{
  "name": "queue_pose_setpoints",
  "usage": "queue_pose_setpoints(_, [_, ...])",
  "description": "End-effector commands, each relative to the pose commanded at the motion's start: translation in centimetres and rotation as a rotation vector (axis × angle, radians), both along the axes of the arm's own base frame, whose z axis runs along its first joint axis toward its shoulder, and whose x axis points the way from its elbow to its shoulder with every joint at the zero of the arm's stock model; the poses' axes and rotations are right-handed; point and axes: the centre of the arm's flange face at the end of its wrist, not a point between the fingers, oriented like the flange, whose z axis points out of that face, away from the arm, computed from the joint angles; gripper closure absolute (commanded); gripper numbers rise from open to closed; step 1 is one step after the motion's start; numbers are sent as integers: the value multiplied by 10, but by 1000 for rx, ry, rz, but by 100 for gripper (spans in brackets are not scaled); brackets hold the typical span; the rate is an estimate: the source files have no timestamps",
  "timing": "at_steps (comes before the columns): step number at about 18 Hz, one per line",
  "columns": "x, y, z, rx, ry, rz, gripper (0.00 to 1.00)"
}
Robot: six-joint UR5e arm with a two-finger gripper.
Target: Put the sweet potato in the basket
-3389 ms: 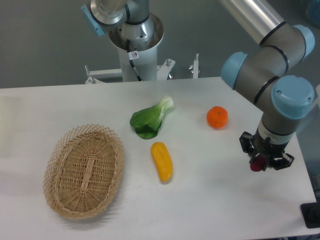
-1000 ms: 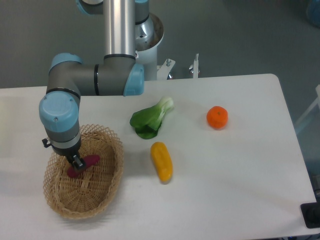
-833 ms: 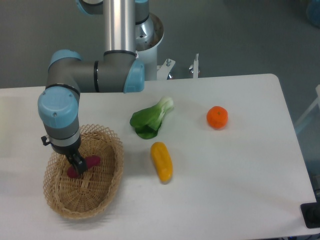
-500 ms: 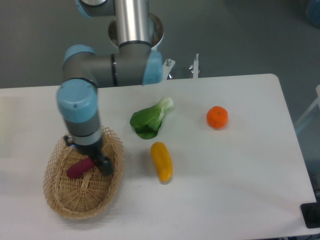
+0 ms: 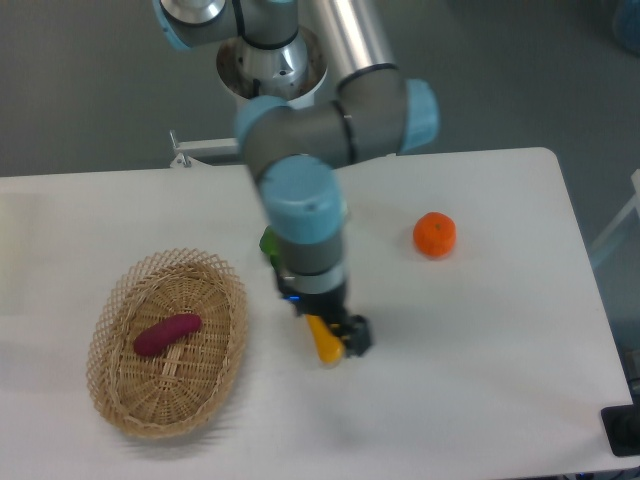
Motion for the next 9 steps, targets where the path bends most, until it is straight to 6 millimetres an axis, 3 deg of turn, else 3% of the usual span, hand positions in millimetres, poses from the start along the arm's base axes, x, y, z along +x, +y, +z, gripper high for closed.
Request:
queue_pose_setpoints(3, [-45, -34, 4, -8, 5, 3, 0])
queue_pose_setpoints(9, [-111, -57, -8, -7, 9, 48, 0])
